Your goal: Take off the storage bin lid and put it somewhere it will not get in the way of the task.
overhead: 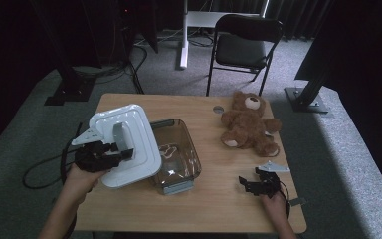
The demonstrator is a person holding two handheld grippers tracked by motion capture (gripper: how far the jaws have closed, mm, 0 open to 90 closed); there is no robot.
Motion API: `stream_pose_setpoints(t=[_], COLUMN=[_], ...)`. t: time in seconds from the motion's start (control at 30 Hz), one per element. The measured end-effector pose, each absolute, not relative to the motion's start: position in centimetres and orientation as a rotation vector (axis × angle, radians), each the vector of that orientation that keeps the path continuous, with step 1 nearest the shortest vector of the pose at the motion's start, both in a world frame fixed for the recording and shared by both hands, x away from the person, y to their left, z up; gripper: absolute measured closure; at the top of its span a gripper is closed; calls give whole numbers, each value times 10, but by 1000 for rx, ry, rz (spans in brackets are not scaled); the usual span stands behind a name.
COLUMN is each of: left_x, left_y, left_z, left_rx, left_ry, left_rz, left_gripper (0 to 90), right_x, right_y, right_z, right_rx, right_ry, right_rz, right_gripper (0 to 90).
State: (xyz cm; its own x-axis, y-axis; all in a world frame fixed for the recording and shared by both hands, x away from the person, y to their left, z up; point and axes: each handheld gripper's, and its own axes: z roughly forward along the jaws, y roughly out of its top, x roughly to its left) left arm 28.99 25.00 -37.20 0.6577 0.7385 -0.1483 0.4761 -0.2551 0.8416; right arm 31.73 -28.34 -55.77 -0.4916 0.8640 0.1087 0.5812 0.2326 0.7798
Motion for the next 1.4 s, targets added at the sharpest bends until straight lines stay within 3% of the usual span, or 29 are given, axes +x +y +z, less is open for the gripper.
stream_pose_setpoints(t=[0.73, 1.4], left_x=[282, 308], left_y=[297, 296], left_z=[-419, -484], left_rx=[1920, 1955], left_ry=[1049, 1103], left_rz=[285, 131], left_gripper=[544, 549], right_x=[318, 317], right_y=[-283, -284], right_z=[-558, -558], right_rx=[1348, 1345], right_ry=[2163, 2159], right_rz=[1126, 1128], right_gripper=[136, 137])
